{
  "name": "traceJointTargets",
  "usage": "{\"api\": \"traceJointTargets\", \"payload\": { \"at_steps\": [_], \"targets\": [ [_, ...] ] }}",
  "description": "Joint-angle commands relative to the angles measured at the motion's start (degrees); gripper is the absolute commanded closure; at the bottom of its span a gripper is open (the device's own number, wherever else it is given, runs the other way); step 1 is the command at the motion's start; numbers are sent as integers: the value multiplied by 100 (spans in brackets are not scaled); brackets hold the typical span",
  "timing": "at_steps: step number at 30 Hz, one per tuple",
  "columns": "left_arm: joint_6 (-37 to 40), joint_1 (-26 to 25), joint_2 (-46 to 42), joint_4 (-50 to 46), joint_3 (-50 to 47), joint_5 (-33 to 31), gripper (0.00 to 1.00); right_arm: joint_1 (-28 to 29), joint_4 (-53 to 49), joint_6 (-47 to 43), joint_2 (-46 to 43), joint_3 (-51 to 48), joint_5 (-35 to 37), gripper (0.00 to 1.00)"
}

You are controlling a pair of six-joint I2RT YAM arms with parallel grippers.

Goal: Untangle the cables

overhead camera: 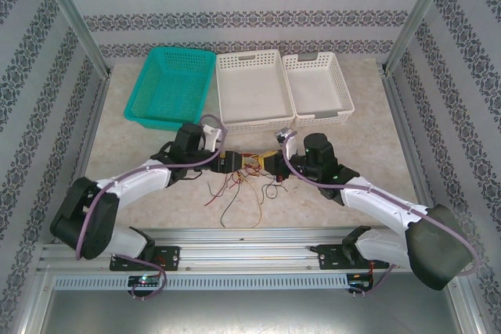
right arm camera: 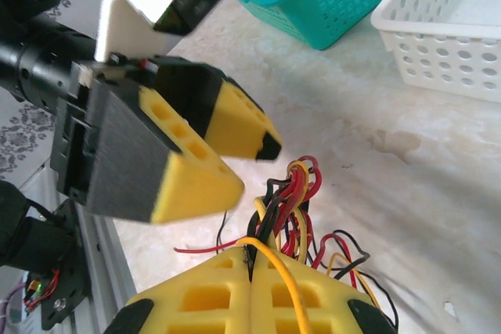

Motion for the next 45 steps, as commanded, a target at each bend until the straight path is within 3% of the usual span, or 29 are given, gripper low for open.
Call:
{"api": "traceJointTargets", "payload": {
  "at_steps": [1, 6, 14, 18, 23, 29, 34, 42, 45],
  "targets": [
    [60, 46, -557, 270, -163, -548, 14, -57, 266, 23, 83, 106, -482, 100],
    [29, 45, -538, 304, -175, -257, 9, -65, 300, 16, 172, 219, -774, 100],
    [-26, 33, -463, 535, -424, -280, 9, -311, 328, 20, 273, 512, -1764, 100],
    [-39, 39, -275, 735, -349, 16, 9, -296, 293, 45, 533, 691, -2173, 100],
    [-282, 42, 40, 1258, -357, 754, 13, -305, 506, 123, 705, 720, -2321, 100],
    [-362, 44, 414, 1529, -398, 987, 22, -302, 673, 271, 839, 836, -2781, 100],
    [-244, 55, 582, 1507, -320, 793, 23, -285, 739, 340, 943, 863, -2990, 100],
    [-124, 59, 113, 1491, -388, -2, 23, -258, 712, 358, 1104, 914, -2995, 100],
    [-234, 63, 64, 1593, -419, -43, 40, -258, 695, 353, 1108, 924, -2877, 100]
  ]
}}
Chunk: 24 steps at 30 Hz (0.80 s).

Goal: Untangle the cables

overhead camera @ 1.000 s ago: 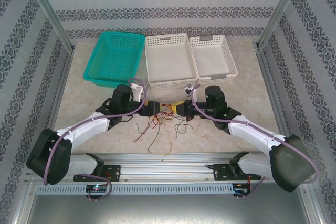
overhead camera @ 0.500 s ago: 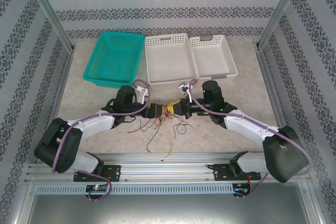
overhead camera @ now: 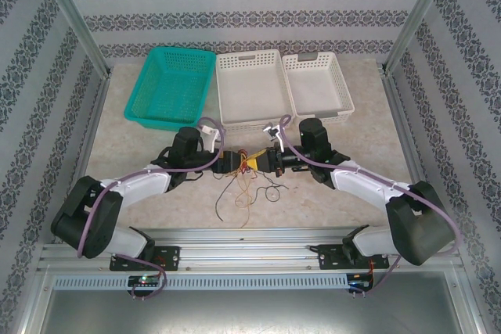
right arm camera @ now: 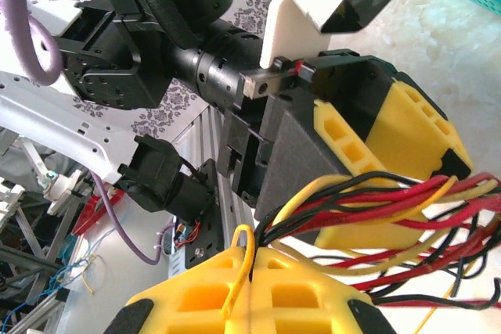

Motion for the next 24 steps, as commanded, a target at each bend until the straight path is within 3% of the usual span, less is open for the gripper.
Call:
{"api": "traceJointTargets", "payload": {
  "at_steps": [1, 9, 13, 16, 20, 24],
  "targets": [
    [-90, 45, -153, 457, -80, -260, 44, 29, 152, -19, 37, 198, -125, 100],
    [-693, 33, 79, 1329, -337, -133, 61, 36, 87, 31, 74, 209, 48, 100],
    [-834, 32, 83, 1526, -504, -216, 74, 56, 75, 50, 34, 173, 269, 100],
    [-957, 36, 139, 1739, -615, -224, 90, 90, 81, 70, 18, 138, 493, 100],
    [-1121, 27, 216, 1998, -741, -288, 100, 135, 51, 85, 20, 56, 871, 85],
    [-1207, 38, 258, 2182, -848, -382, 100, 186, 28, 65, -55, -124, 1431, 64]
  ]
}}
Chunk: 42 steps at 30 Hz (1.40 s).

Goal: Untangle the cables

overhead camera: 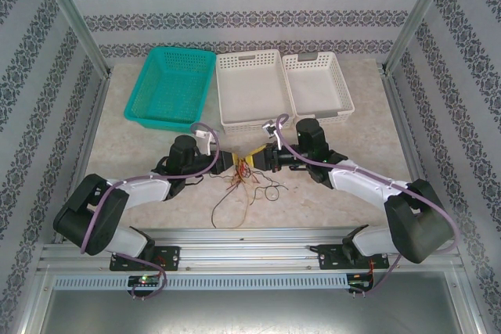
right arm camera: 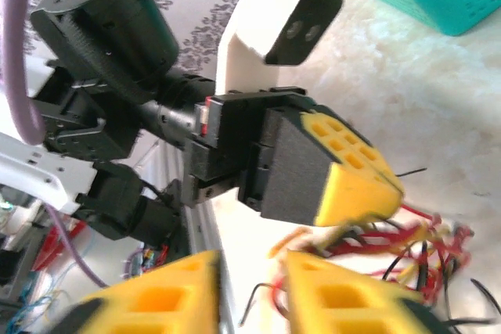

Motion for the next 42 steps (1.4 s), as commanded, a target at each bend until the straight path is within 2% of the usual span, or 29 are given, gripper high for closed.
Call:
{"api": "traceJointTargets", "payload": {
  "at_steps": [1, 4, 6, 9, 11, 13, 15, 18, 21, 29, 34, 39, 42],
  "targets": [
    [-168, 30, 80, 523, -103, -123, 100, 70, 4, -74, -121, -171, 574, 63],
    [-215, 28, 143, 549, -142, -201, 100, 70, -240, -95, -149, -229, 1110, 53],
    [-233, 24, 176, 567, -181, -210, 100, 70, -701, -126, -188, -215, 1866, 45],
    [-271, 19, 170, 611, -302, -271, 100, 120, -1147, -130, -215, -220, 2522, 45],
    [-290, 10, 187, 620, -355, -280, 100, 141, -1635, -64, -198, -139, 3065, 40],
    [-311, -20, 214, 637, -389, -294, 100, 182, -1750, -78, -247, -194, 3097, 37],
    [-318, -62, 261, 670, -410, -303, 100, 394, -1362, -8, -474, -452, 2928, 33],
    [-326, -119, 378, 779, -437, -347, 100, 859, -1041, 29, -876, -642, 3261, 27],
    [-423, -168, 635, 1081, -470, -343, 100, 999, -931, 107, -880, -639, 3387, 23],
    [-917, -269, 1245, 2315, -741, -279, 100, 1113, -1126, 33, -13, -86, 4214, 28],
    [-794, -299, 1014, 2042, -750, -250, 100, 1154, -941, -67, 223, 51, 4353, 38],
    [-469, -379, 573, 1222, -544, -356, 100, 1210, -641, -266, 379, 149, 4430, 57],
    [-374, -393, 387, 971, -525, -436, 100, 1148, -765, -252, 596, 289, 4512, 59]
  ]
}}
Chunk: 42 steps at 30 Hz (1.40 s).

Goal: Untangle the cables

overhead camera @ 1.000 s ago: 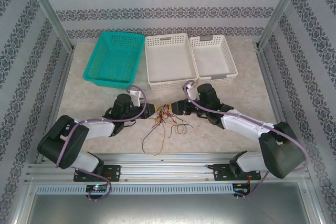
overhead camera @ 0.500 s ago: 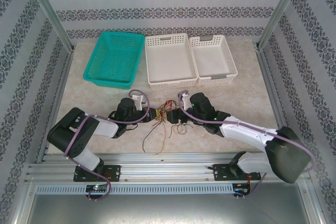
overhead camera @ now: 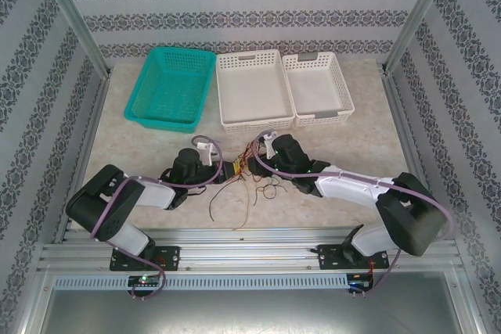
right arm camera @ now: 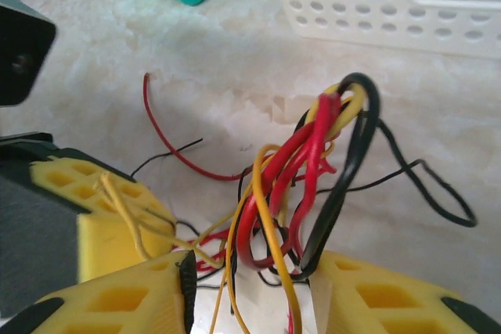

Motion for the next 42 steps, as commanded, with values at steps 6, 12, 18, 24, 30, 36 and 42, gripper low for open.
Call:
{"api": "traceJointTargets", "payload": {
  "at_steps": [6, 12, 18, 24, 30, 36, 42],
  "targets": [
    [253, -80, -181, -292, 5, -116, 100, -71, -223, 183, 710, 709, 297, 52],
    [255, -98, -404, -356, -61, -130, 99, -66, -143, 138, 1085, 1003, 282, 73],
    [604, -92, -1157, -1416, 130, -166, 93, -130, 118, -291, 842, 934, -125, 99],
    [1005, -84, -2418, -3194, 635, -95, 72, -765, 765, -410, 310, 673, -1965, 100],
    [1250, 30, -3309, -4811, 1318, -177, 43, -1389, 1128, -428, 244, 734, -3548, 100],
    [1337, 174, -3204, -5671, 2117, 146, 18, -1588, 1091, -795, 248, 946, -5275, 100],
    [2093, 586, -2764, -6993, 3094, 452, 16, -1712, 1106, -734, 72, 1044, -6216, 100]
  ]
}}
